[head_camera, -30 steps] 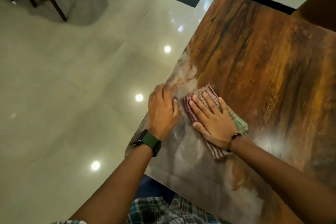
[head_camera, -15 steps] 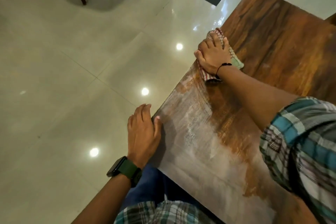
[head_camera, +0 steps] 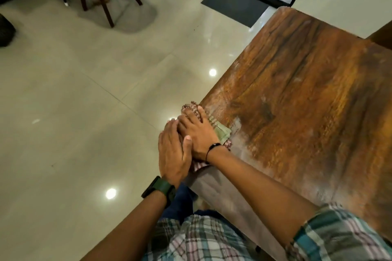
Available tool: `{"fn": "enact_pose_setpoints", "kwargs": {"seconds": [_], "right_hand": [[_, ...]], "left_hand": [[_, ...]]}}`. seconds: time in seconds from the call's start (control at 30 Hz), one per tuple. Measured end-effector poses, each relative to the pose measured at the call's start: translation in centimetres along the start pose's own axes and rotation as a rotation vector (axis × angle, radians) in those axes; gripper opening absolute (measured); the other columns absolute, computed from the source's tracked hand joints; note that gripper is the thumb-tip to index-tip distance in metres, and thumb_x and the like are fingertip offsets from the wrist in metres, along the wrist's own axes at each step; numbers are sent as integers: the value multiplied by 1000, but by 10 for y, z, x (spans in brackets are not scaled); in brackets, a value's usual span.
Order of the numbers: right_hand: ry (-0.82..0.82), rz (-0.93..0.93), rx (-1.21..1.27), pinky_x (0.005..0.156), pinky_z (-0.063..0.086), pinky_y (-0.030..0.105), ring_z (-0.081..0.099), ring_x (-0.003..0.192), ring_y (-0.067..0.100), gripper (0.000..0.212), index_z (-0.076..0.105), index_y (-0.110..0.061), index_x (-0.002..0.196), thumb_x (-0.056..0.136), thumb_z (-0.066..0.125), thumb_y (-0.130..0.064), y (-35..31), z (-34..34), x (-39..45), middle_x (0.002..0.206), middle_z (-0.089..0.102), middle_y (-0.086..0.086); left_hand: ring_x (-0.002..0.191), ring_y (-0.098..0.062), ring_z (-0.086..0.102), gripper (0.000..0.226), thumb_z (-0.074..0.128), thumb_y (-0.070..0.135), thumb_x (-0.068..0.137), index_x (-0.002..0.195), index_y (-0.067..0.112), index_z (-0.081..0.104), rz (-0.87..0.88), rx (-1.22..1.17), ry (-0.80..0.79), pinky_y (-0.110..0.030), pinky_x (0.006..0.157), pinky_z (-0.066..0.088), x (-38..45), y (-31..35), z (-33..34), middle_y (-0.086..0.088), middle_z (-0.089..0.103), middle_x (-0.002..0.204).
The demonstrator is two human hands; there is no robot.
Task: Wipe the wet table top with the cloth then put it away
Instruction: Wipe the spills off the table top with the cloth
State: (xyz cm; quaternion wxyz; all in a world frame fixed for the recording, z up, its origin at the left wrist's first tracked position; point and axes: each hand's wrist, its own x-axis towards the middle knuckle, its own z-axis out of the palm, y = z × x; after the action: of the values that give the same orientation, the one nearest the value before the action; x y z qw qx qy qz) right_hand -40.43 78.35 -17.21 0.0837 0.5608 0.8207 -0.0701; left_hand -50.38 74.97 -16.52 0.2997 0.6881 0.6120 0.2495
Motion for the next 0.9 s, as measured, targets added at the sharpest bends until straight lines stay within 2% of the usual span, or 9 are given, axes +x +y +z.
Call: {"fn": "enact_pose_setpoints", "kwargs": {"seconds": [0.13,0.33,0.47,0.53,0.6,0.67,0.73,0.8,0.9], "right_hand": [[52,134,107,114,-5,56,3,146,22,52,31,-24,144,99,16,-45,41,0,11,157,18,2],[113,505,181,115,-5,55,-4,146,23,59,13,-25,151,99,18,-50,150,-5,49,160,1,2],[171,720,234,115,-3,53,-3,146,23,65,7,-18,152,98,21,-50,165,-6,66,160,0,2],[171,789,235,116,-3,52,-4,146,24,67,4,-16,152,97,18,-53,156,-6,65,160,-1,4],[188,895,241,116,-1,53,-3,146,26,70,4,-13,152,97,15,-55,135,-4,60,160,1,7],[191,951,250,115,-1,54,-1,146,28,73,6,-10,152,96,15,-56,103,-3,53,159,5,10],[158,940,257,114,-3,55,-1,146,30,74,6,-10,151,95,16,-56,56,0,43,159,4,11],[141,912,271,113,-3,56,-2,145,32,75,4,-10,152,94,13,-57,2,4,28,159,1,12],[139,842,263,112,-4,56,0,145,34,75,4,-13,152,90,4,-56,-76,12,-1,159,1,13]], "left_hand": [[131,-30,36,66,23,46,89,138,3,33,40,55,-30,-51,108,29,0,-7,6,-17,39,143],[131,-28,34,73,27,51,83,140,7,30,25,-49,-51,-51,109,28,3,-9,1,-15,37,144],[130,-27,36,75,30,53,81,141,8,28,-6,-151,-65,-53,108,30,4,-11,-3,-14,37,144],[131,-24,35,77,31,56,79,142,12,26,-30,-236,-95,-52,108,30,2,-12,-5,-10,36,145],[133,-18,34,77,37,57,78,143,17,23,-104,-483,-142,-47,110,30,2,-11,-13,-4,33,147],[131,-15,38,74,44,55,79,142,24,23,-293,-795,-179,-39,108,33,10,-9,-29,0,35,145],[124,-18,46,61,45,48,87,140,24,25,-460,-1005,-237,-33,99,40,22,-15,-45,-1,39,141],[121,-20,48,53,39,43,93,140,23,26,-502,-1044,-308,-30,93,43,31,-22,-55,-3,38,142],[120,-12,46,48,34,40,97,141,21,26,-415,-934,-459,-20,91,41,35,-24,-60,3,41,134]]}}
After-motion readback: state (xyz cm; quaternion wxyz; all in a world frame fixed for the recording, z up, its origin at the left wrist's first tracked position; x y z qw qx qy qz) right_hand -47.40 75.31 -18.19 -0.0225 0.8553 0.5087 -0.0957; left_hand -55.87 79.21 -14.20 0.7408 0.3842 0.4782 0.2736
